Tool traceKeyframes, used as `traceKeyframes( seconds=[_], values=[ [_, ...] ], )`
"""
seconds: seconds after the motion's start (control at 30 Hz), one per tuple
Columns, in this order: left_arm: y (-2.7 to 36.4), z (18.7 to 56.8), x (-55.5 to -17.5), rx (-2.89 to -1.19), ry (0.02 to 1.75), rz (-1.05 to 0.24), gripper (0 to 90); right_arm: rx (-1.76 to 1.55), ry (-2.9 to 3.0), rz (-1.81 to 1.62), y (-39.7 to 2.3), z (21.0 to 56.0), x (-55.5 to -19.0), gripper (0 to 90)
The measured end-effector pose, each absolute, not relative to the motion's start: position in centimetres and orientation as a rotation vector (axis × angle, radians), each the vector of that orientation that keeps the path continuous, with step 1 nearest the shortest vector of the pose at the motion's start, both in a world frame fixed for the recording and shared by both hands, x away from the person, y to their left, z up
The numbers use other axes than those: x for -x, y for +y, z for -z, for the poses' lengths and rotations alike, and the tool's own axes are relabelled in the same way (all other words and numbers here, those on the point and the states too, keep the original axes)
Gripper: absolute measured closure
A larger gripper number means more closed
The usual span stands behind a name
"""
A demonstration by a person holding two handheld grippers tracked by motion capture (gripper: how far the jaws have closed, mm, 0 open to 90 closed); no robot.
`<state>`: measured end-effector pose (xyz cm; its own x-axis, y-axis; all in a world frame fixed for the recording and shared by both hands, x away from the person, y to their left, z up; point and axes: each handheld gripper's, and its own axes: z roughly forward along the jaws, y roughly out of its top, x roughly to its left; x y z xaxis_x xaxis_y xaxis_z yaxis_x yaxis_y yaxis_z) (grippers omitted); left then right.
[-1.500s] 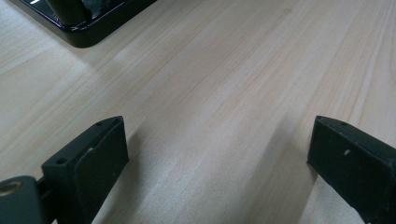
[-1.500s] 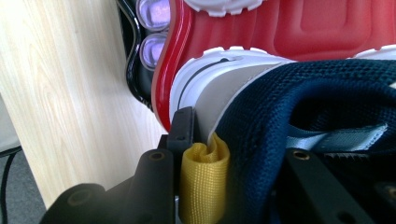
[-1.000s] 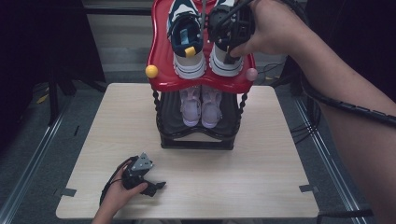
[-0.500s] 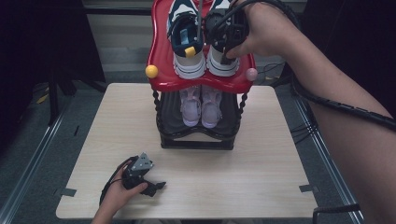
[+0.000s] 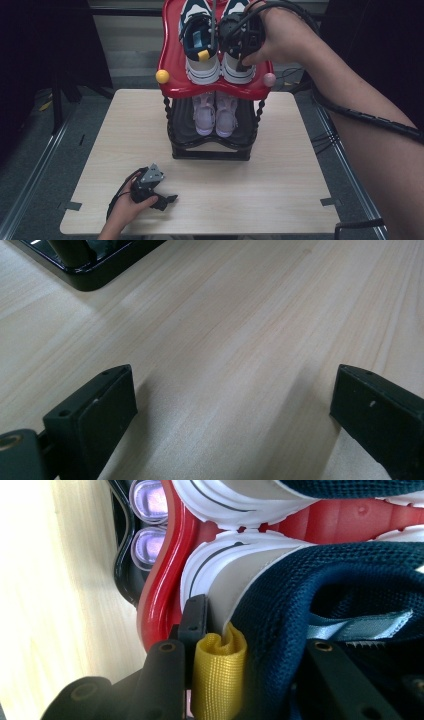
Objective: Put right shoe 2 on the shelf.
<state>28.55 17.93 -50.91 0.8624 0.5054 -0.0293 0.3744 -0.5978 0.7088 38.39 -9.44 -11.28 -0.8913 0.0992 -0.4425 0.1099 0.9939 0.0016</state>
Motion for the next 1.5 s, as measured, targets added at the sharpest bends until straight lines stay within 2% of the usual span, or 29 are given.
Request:
traceKeyframes(
  seconds=[0.93,1.2,1.5],
  values=[
    [17.9,50.9,-28.6,-2.278,0.632,-0.224,3.9,-0.160,2.672,-0.031,-10.1,11.9,-38.4,64.5],
    [17.9,50.9,-28.6,-2.275,0.632,-0.225,3.9,-0.209,2.661,-0.041,-10.1,11.7,-38.1,53.4],
    [17.9,50.9,-28.6,-2.275,0.632,-0.225,3.9,-0.216,2.644,-0.095,-10.7,11.2,-37.9,46.0]
  ],
)
